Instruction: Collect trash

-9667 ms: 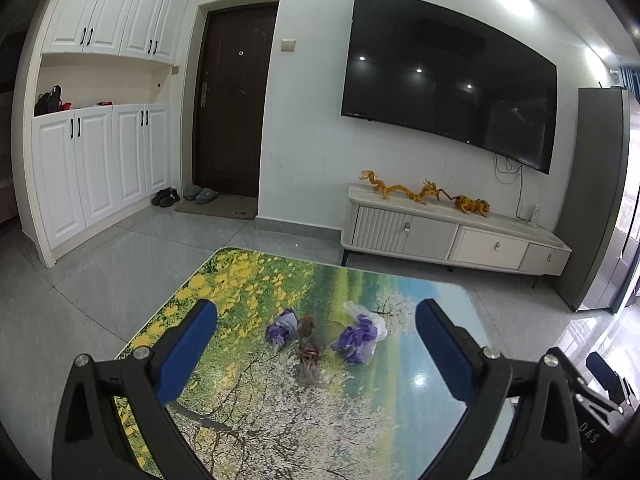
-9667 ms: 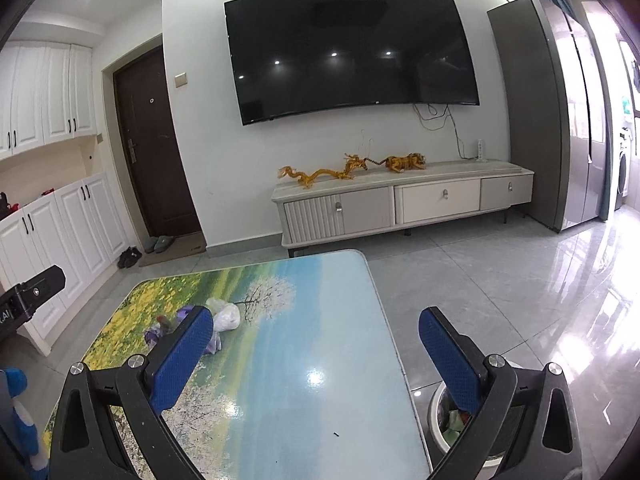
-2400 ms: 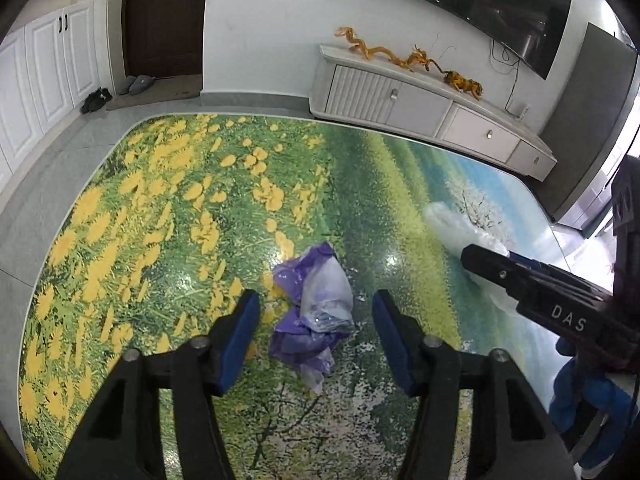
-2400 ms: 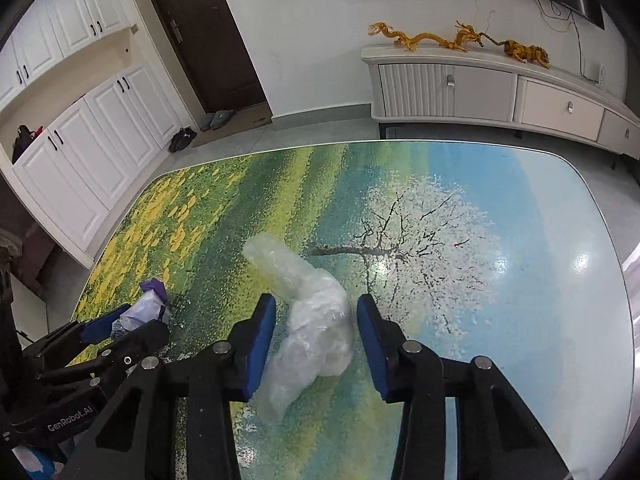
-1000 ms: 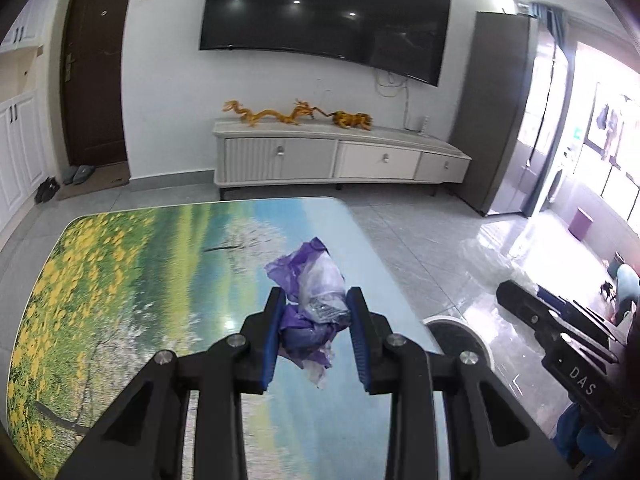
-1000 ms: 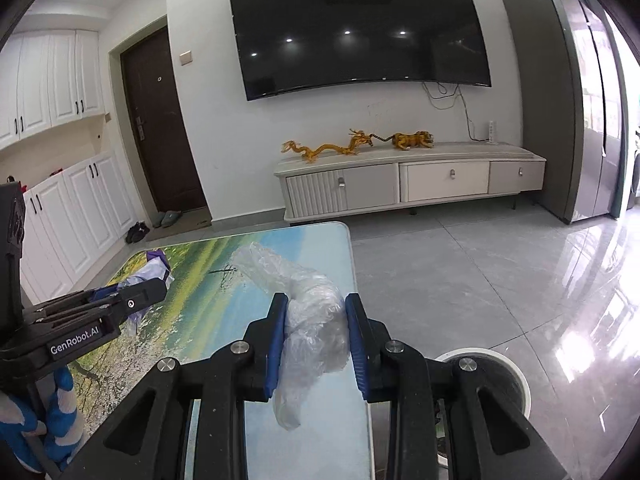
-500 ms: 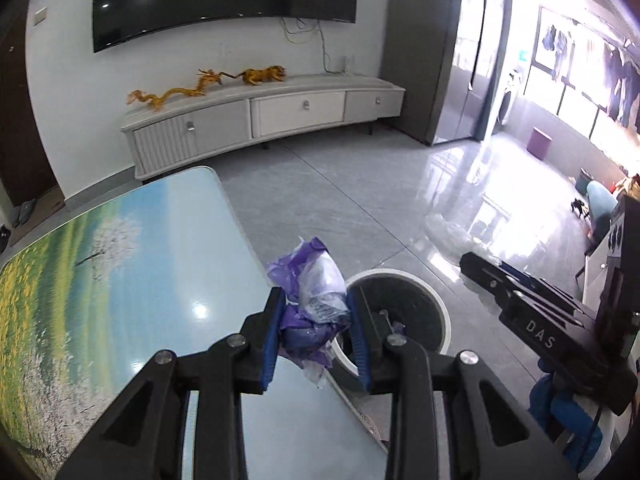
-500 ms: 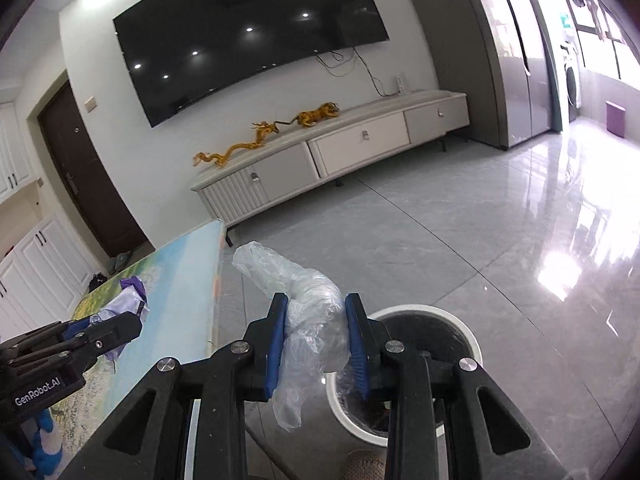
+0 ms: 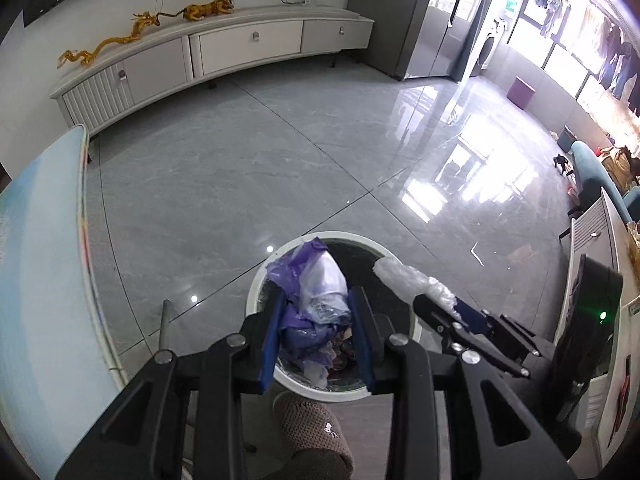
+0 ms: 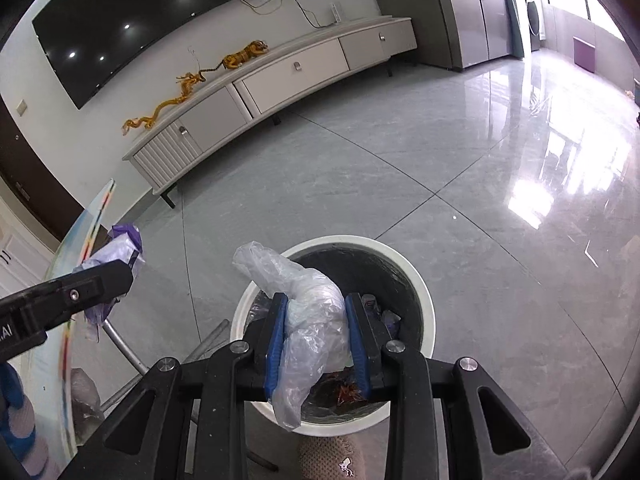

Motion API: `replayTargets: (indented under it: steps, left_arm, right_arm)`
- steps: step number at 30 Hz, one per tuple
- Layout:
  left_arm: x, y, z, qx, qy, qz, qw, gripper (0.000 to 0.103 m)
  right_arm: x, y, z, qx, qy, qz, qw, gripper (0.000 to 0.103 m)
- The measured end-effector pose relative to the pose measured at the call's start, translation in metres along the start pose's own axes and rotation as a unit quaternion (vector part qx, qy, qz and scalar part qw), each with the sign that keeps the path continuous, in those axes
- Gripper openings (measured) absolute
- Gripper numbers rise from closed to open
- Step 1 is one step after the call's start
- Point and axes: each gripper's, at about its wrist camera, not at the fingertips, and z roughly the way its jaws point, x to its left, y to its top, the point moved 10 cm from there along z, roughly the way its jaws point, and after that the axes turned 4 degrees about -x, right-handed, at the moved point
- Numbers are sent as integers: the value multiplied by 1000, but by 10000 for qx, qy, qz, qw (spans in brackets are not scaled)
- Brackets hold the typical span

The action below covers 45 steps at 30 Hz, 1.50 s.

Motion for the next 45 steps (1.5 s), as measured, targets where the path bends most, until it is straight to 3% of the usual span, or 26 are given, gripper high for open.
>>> replayTargets:
  steps: [5,7,9,13,17,22,27,31,33,35,37,39,42,45]
  left_arm:
    - [-1,8,28,219,-244,-251,9991,38]
    - [-1,10,32,230,-315,-311,9988,53]
    - [1,15,34,187,-306,-328,9988,55]
    - [8,20,30,98,-244,-440,9987,55]
    - [19,27,8,-216,9,-525,9984,55]
    - [46,32,-40,-824,712,-498,9928,55]
    - [86,21,-95,-1360,1481,-594,9778,55]
    - [114,6,-139,-1669,1864,-781,9650,56]
    - [129,-2,-161,-1819,2054,-840,9579,56]
    - [142,-12,-179,-1916,2231,-905,9515,61]
    - [157,-22,-199,-2084,2358,-1000,9439,73]
    - [169,-30,-216,-2207,2412,-1103,9386,76]
    - [185,-45,-237,-2319,2512,-1276,9311,81]
    - [199,-59,-259,-2511,2705,-1410,9186,93]
  right_arm:
    - [-15,-8,20,169,-83,131,9997,31]
    - [-17,-9,24,193,-88,119,9997,40]
    - [-19,-5,29,188,-111,86,9997,49]
    - [-20,2,28,154,-233,59,9996,53]
    - [-13,10,17,31,-306,-60,9995,56]
    - [14,25,-7,-282,-299,-244,9989,68]
    - [60,30,-37,-597,-101,-558,9966,79]
    - [105,30,-61,-899,-5,-949,9914,84]
    - [125,30,-75,-1076,39,-1077,9883,91]
    - [142,32,-90,-1291,54,-1160,9848,97]
    - [158,34,-103,-1478,114,-1288,9805,98]
    - [173,35,-116,-1685,169,-1393,9757,103]
    - [195,32,-133,-1987,305,-1500,9680,103]
    - [216,29,-143,-2157,414,-1592,9625,103]
